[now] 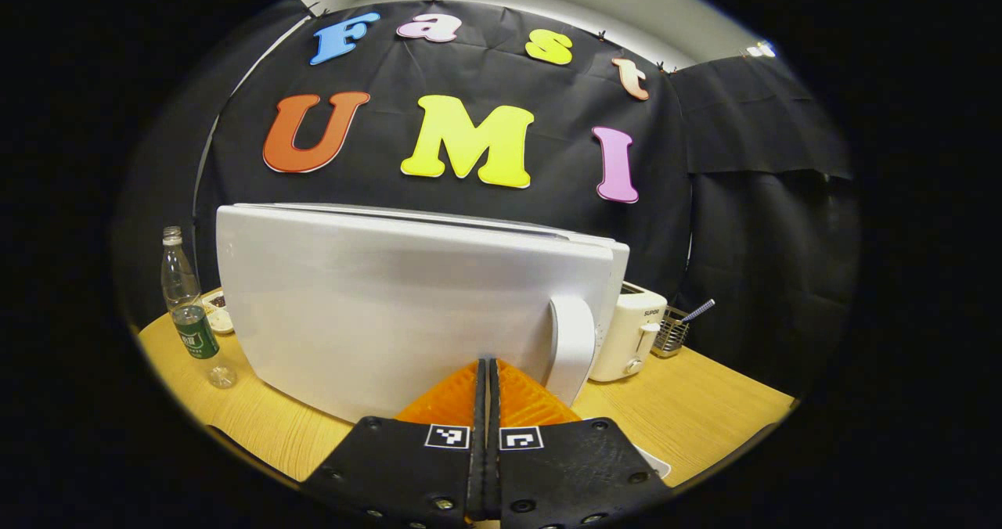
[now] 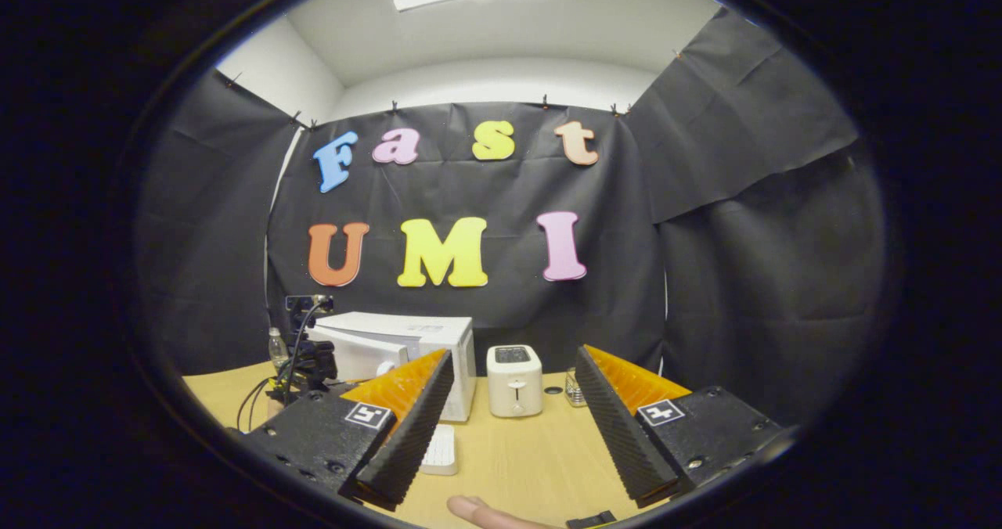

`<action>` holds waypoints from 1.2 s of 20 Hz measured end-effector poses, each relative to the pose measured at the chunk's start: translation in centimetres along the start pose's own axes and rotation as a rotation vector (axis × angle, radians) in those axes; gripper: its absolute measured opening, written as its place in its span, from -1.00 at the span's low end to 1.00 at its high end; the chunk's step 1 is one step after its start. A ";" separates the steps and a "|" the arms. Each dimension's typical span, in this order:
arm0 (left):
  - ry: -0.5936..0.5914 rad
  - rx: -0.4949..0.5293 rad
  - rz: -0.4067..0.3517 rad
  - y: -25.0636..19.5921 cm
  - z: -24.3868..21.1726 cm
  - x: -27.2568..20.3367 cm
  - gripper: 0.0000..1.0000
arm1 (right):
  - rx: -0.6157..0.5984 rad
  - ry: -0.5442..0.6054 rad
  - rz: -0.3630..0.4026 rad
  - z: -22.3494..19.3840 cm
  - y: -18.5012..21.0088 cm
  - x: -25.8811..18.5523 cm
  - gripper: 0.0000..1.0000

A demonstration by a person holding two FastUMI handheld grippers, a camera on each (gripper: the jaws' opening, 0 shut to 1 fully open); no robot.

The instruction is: Open the microwave oven with the left hand, put the food in, and close the microwave oven.

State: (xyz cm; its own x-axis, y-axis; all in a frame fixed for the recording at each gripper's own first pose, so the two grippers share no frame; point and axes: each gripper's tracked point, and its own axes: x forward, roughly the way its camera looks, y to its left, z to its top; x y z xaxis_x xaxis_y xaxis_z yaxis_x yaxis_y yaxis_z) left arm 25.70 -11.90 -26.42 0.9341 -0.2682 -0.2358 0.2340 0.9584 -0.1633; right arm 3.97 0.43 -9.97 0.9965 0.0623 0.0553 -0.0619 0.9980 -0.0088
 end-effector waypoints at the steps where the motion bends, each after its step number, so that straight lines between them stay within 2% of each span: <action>1: 0.001 0.003 0.001 -0.2 -0.1 0.8 -1.00 | 0.002 0.006 0.002 -0.5 -0.5 0.3 0.98; 10: -0.004 0.012 0.066 -0.4 0.4 5.5 -1.00 | 0.060 0.022 0.024 -2.7 -3.1 2.2 0.99; 11: 0.025 -0.012 0.075 0.0 -0.5 5.4 -0.71 | 0.066 0.023 0.022 -3.0 -3.3 2.2 0.99; 12: -0.006 -0.031 0.084 -0.2 0.2 5.3 -0.95 | 0.069 0.030 0.018 -3.3 -3.5 2.3 0.99; 16: 0.023 -0.011 0.098 -0.3 -0.3 5.3 -0.94 | 0.071 0.059 -0.006 -3.9 -3.7 2.0 0.98; 21: 0.044 -0.071 0.043 -0.4 -0.6 5.3 -0.96 | 0.064 0.074 -0.019 -3.4 -2.5 1.4 0.98; 23: 0.107 -0.096 0.049 0.1 -1.5 4.6 -0.97 | 0.046 0.079 -0.029 -2.8 -2.1 0.6 0.98; 24: 0.140 -0.129 0.005 -0.7 -1.7 3.7 -0.96 | 0.037 0.075 -0.033 -2.2 -1.8 0.1 0.98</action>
State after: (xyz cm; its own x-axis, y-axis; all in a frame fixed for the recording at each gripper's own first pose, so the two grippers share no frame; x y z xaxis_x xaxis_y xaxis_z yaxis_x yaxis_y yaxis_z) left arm 28.48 -13.77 -28.81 0.8864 -0.2830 -0.3664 0.1846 0.9418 -0.2808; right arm 4.30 -1.40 -12.16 0.9993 0.0304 -0.0200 -0.0298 0.9991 0.0291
